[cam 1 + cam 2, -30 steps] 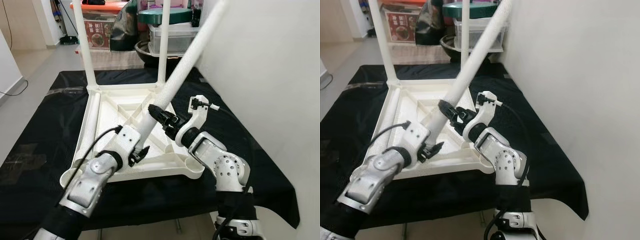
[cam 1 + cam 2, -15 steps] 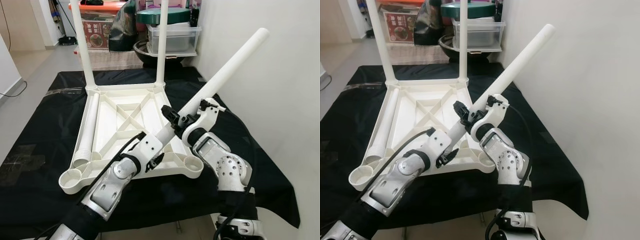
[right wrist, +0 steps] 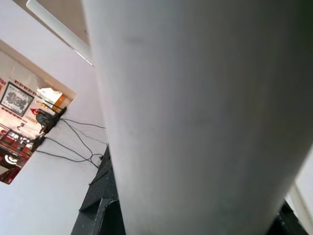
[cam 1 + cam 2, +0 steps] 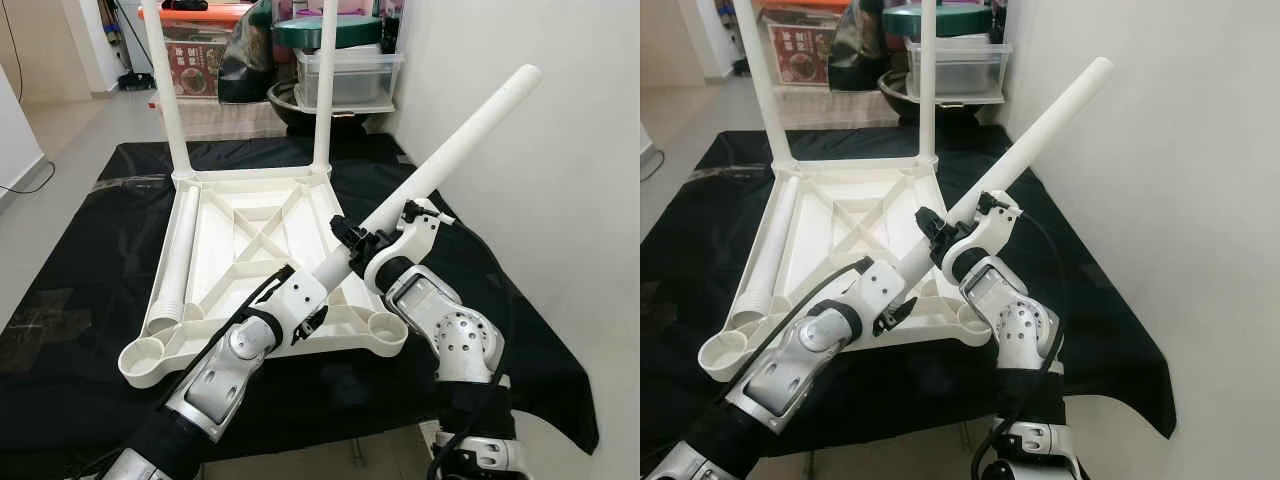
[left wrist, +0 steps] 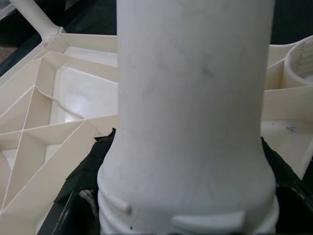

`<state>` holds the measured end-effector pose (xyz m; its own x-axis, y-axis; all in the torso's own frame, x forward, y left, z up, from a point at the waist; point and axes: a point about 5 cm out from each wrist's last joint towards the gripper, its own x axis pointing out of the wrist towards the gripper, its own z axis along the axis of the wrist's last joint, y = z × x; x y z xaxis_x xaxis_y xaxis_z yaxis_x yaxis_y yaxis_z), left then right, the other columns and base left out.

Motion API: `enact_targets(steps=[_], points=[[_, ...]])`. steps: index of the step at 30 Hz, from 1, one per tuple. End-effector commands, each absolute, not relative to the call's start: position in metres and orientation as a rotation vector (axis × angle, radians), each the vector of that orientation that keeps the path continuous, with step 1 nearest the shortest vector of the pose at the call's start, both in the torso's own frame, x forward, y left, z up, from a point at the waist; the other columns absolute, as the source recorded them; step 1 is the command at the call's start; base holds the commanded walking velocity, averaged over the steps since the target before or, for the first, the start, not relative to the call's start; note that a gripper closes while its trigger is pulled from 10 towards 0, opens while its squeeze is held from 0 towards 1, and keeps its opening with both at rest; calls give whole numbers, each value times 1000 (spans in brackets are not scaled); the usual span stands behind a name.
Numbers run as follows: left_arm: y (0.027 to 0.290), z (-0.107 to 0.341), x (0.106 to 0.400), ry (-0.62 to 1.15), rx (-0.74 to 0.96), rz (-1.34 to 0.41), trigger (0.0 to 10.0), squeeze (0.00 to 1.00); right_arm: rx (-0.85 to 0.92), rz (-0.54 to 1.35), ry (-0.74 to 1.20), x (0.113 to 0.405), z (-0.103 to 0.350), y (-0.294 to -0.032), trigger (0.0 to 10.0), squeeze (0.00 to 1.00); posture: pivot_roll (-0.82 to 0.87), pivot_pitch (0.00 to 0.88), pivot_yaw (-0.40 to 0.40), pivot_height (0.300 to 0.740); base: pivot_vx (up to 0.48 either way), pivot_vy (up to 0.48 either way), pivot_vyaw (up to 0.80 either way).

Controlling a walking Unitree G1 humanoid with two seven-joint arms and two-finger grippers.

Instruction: Building children table

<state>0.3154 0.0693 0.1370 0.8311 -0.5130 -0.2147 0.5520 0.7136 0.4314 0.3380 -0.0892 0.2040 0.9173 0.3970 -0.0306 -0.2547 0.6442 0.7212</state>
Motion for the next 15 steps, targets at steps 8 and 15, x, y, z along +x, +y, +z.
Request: enact_targets(steps=[8, 15], points=[[74, 154, 308, 20, 339, -697, 10000, 1000, 857, 470, 193, 332, 204, -62, 0, 0, 34, 0, -66, 740, 0, 0, 0], [93, 170, 302, -10, 226, -728, 10000, 1000, 787, 513, 142, 338, 213, -78, 0, 0, 43, 0, -73, 740, 0, 0, 0]])
